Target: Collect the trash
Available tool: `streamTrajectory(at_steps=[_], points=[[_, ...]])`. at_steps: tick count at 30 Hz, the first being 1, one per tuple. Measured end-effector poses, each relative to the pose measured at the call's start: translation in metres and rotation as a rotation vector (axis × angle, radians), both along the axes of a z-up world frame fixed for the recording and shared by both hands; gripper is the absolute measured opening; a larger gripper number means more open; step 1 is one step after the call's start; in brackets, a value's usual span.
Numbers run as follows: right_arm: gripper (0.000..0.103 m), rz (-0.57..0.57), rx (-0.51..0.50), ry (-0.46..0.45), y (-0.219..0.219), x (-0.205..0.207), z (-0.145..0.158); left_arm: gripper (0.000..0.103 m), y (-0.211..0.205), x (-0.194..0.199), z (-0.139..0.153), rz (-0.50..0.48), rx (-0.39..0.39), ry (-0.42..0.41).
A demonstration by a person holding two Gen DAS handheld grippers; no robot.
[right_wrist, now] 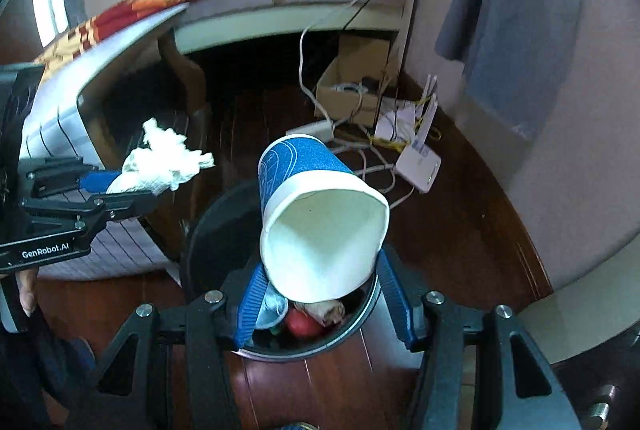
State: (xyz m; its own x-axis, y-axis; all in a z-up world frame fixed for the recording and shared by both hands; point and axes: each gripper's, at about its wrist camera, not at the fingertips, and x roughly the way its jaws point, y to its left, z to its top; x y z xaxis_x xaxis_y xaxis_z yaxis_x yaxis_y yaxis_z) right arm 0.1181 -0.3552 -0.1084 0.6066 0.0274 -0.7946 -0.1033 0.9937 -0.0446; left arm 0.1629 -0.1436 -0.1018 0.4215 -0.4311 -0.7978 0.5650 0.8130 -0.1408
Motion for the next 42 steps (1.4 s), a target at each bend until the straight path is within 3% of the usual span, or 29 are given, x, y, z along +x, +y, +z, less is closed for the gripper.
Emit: streamTrajectory(at_steps=[11, 13, 15, 16, 18, 20, 22, 28, 32, 42], points=[[0.058, 0.049, 0.004, 0.107, 0.001, 0.031, -0.042, 0.035, -0.022, 0.019, -0.034, -0.047, 0.036, 0.087], [0.065, 0.064, 0.001, 0.123, 0.002, 0.038, -0.049, 0.039, -0.022, 0.023, -0.038, -0.056, 0.018, 0.111], [0.074, 0.086, -0.029, 0.173, 0.004, 0.046, -0.062, 0.063, -0.024, 0.028, -0.047, -0.043, 0.044, 0.134], [0.086, 0.079, -0.073, 0.184, 0.005, 0.046, -0.068, 0.081, -0.021, 0.029, -0.049, -0.023, 0.056, 0.122], [0.097, 0.061, -0.095, 0.200, 0.001, 0.044, -0.078, 0.087, -0.016, 0.031, -0.050, 0.012, 0.075, 0.106], [0.097, 0.042, -0.087, 0.226, -0.004, 0.043, -0.085, 0.095, -0.009, 0.030, -0.052, 0.046, 0.091, 0.113], [0.103, 0.024, -0.104, 0.234, -0.006, 0.042, -0.089, 0.096, -0.002, 0.028, -0.052, 0.087, 0.111, 0.092], [0.103, -0.068, -0.059, 0.212, -0.014, 0.041, -0.082, 0.101, 0.012, 0.018, -0.046, 0.185, 0.146, 0.003], [0.103, -0.080, -0.012, 0.192, -0.007, 0.041, -0.073, 0.102, 0.017, 0.013, -0.041, 0.200, 0.154, -0.016], [0.103, -0.052, -0.004, 0.117, 0.017, 0.029, -0.039, 0.102, 0.032, -0.006, -0.016, 0.241, 0.163, -0.059]])
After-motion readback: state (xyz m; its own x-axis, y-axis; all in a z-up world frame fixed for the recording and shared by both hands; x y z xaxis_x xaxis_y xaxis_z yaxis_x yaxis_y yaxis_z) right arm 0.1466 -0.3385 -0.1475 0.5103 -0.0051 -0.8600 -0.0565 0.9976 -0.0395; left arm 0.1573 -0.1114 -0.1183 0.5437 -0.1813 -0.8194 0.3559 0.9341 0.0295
